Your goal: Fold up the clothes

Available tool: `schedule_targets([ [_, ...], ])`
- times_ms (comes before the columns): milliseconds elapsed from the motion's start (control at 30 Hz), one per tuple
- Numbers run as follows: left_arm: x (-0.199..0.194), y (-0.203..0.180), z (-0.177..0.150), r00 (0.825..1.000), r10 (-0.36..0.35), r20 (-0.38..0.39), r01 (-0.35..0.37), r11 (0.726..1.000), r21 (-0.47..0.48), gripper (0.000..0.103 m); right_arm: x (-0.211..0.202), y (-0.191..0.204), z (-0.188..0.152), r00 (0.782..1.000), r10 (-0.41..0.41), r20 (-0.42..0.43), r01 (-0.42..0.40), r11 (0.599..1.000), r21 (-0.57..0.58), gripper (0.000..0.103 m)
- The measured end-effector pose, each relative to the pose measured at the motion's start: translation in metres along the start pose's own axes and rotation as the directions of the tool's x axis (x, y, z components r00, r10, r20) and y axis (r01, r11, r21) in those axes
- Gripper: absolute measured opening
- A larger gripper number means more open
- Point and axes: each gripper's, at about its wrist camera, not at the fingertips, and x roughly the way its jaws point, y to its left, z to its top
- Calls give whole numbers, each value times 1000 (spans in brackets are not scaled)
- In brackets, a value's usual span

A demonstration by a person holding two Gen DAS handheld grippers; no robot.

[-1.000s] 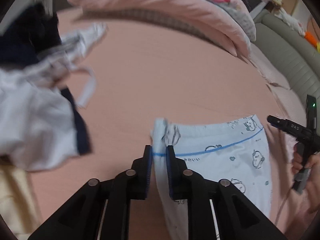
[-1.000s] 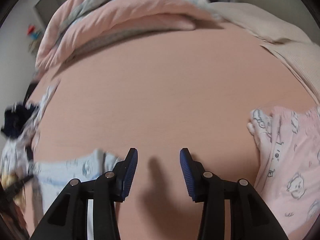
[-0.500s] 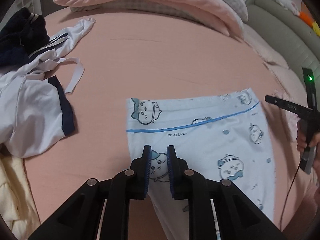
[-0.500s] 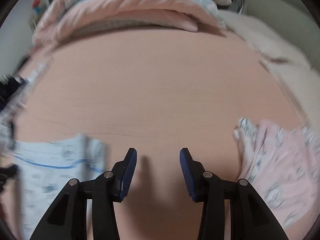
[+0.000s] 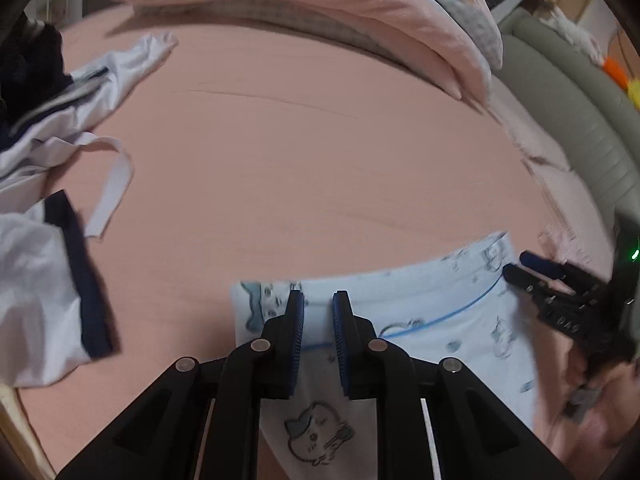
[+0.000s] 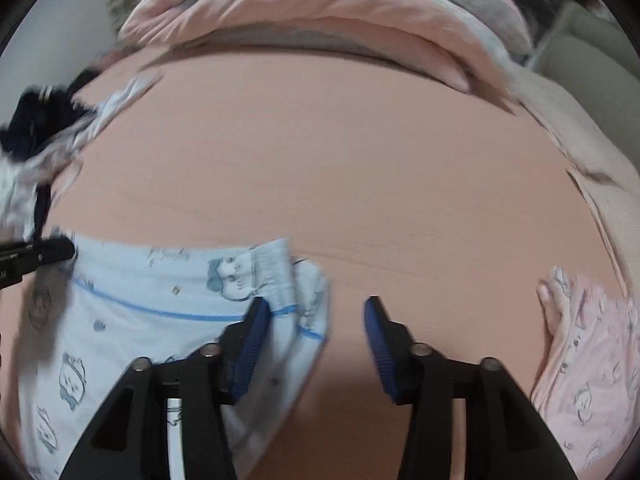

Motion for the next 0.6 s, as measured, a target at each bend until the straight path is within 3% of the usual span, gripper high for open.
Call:
schedule_targets([
  [67, -11, -14, -5, 997, -71, -11, 71, 996, 55, 13, -7, -3, -3, 997, 68, -34, -65, 996, 61, 50],
  [133, -26, -37, -27, 992, -117, -39, 122, 981, 151, 14, -25, 6, -16, 990, 142, -25, -142, 990, 22, 52],
  [233, -39, -56, -80, 988, -94, -119, 119, 967, 226, 14, -55, 39, -48, 975, 219, -20, -220, 974, -55, 52],
  [333, -38, -70, -127, 986, -4, -167, 41, 974, 222, 14, -74, 75, -90, 960, 268, -84, -277, 953, -123, 52],
  [400, -46, -69, -149, 985, 47, -169, -4, 969, 249, 14, -67, 90, -118, 976, 172, -136, -198, 958, -206, 52],
  [467, -60, -63, -164, 983, 86, -160, -40, 962, 270, 14, -73, 86, -138, 990, 90, -113, -118, 955, -273, 53],
  [533, -76, -45, -172, 978, 114, -174, -71, 969, 238, 14, -85, 66, -149, 990, 68, -120, -93, 971, -219, 60],
  [600, -93, -33, -179, 971, 165, -170, -126, 968, 217, 14, -93, 48, -157, 988, 65, -143, -84, 988, -132, 60],
])
